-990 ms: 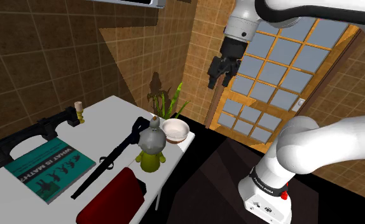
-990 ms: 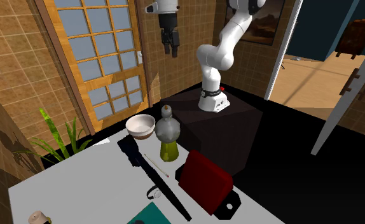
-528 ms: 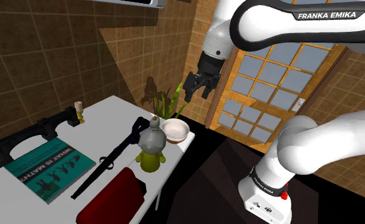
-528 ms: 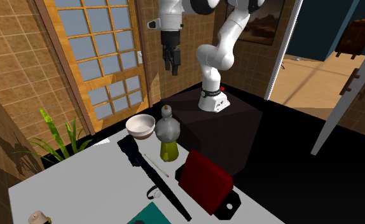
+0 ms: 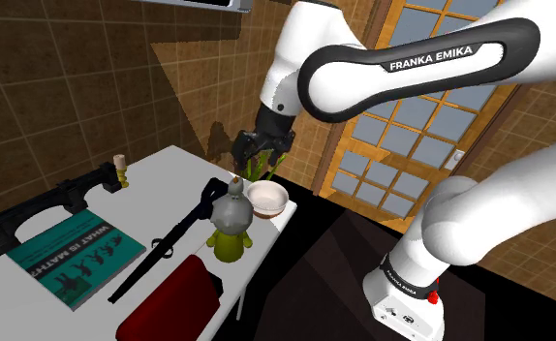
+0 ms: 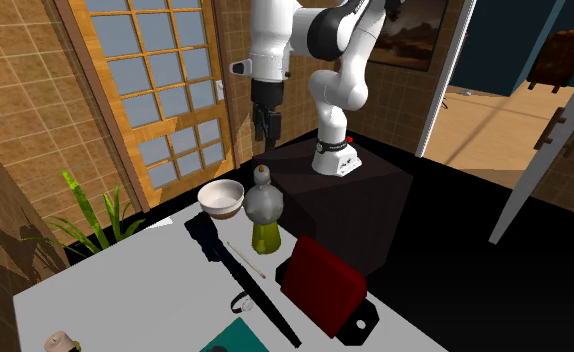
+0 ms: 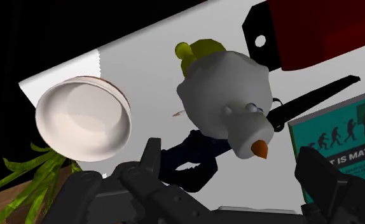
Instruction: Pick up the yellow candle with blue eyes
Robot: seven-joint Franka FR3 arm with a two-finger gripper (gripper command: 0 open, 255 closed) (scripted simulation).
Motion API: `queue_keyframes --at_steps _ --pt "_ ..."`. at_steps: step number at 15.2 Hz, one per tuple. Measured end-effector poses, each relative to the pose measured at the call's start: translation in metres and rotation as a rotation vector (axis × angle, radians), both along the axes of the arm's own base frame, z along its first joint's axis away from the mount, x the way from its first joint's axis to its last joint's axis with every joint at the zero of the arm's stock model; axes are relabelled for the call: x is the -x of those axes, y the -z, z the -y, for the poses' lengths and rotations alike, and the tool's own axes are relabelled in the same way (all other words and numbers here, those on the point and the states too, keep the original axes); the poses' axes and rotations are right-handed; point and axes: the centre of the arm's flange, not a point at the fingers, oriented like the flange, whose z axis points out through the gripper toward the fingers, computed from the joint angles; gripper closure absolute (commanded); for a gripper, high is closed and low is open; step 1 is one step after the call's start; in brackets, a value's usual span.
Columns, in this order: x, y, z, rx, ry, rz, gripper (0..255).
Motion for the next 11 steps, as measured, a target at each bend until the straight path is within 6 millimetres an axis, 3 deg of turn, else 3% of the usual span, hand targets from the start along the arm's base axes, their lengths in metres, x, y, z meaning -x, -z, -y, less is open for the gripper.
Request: queue_keyframes --at_steps 4,11 --pt "-0.016 0.023 -0.029 0.006 0.015 0.03 0" --pt "-0.018 0.058 -0.032 0.005 0.017 0.033 0"
